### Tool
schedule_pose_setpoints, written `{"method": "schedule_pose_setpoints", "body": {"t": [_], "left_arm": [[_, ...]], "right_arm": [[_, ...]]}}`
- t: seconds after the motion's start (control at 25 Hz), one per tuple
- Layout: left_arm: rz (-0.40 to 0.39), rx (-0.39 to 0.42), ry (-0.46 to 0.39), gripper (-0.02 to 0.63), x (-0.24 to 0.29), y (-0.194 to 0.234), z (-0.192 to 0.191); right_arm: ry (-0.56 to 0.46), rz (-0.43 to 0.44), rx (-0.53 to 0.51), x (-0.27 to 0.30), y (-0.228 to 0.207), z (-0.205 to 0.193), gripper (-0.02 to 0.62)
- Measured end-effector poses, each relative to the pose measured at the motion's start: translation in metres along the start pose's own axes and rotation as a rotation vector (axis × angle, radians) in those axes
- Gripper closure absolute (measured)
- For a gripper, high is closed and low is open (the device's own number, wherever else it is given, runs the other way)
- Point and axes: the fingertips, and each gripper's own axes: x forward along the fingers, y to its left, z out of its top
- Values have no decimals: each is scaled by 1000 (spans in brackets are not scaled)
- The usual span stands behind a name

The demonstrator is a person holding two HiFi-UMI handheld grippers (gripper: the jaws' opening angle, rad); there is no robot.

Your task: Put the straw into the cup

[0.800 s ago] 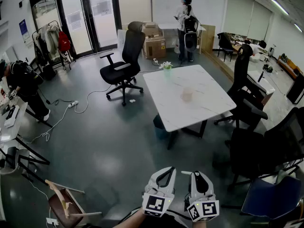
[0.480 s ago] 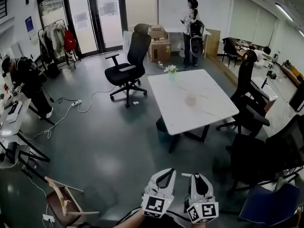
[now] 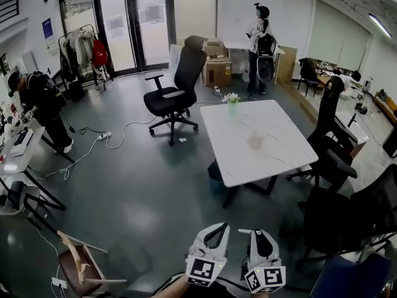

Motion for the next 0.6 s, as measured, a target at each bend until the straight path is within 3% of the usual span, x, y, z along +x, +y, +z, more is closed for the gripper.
{"method": "schedule_pose_setpoints", "body": {"t": [0.6], "left_arm": [[-49,17,9,604,144,39,-13]], "right_arm": [[-4,-40,-49,110,-83,9,551]]}}
